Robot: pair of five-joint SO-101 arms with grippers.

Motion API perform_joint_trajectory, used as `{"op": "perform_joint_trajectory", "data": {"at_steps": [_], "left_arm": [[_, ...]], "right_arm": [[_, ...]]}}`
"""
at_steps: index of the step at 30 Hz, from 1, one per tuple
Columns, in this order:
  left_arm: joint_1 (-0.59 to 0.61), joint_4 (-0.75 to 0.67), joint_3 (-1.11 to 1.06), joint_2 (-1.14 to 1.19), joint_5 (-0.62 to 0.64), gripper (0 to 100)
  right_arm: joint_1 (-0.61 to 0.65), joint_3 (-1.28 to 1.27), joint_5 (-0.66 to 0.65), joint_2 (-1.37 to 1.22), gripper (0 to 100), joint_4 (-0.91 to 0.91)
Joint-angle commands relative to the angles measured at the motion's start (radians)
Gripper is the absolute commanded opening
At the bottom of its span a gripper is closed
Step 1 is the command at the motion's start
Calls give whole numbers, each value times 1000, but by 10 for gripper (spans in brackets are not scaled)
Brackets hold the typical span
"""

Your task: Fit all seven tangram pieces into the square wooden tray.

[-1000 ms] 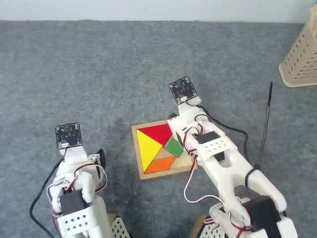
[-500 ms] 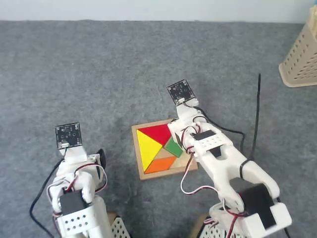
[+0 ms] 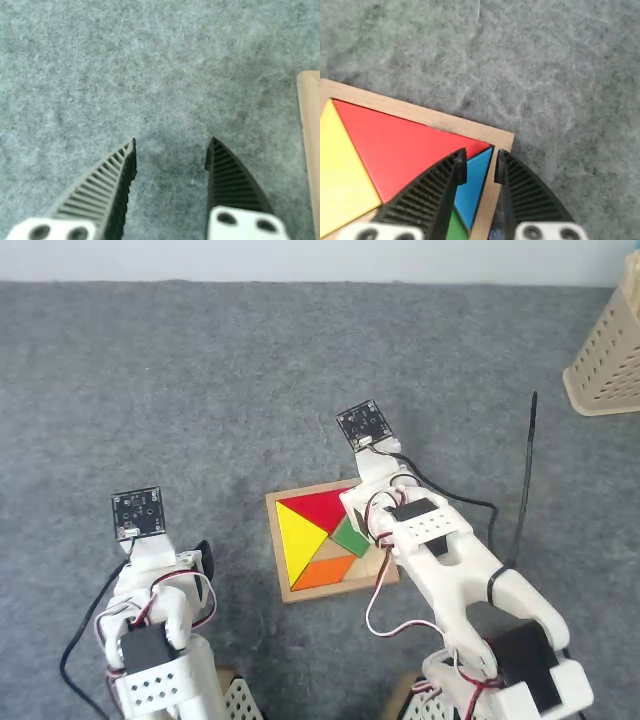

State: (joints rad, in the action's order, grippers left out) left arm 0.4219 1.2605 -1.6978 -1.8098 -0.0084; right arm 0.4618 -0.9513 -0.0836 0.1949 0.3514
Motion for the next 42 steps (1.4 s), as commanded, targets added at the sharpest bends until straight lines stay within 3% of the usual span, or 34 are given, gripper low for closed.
{"op": "perform_joint_trajectory", "data": {"at_steps": [1, 6, 10, 12, 16, 28, 38, 42], "left_arm": [[-3, 5, 13, -14, -5, 216], [-3, 5, 13, -14, -5, 216], [-3, 5, 13, -14, -5, 216], [-3, 5, 13, -14, -5, 216], [-3, 5, 13, -14, -5, 216], [-3, 5, 13, -14, -5, 216], [-3, 5, 13, -14, -5, 216], [-3, 5, 13, -14, -5, 216]], "right_arm": [[-12, 48, 5, 61, 105, 7], [-10, 48, 5, 105, 102, 111], [61, 72, 3, 160, 0, 277], [101, 83, -5, 159, 24, 312], [151, 84, -80, 124, 7, 321], [150, 199, -89, -102, 6, 321], [150, 207, -83, -71, 6, 289], [148, 209, -87, 68, 6, 397]]}}
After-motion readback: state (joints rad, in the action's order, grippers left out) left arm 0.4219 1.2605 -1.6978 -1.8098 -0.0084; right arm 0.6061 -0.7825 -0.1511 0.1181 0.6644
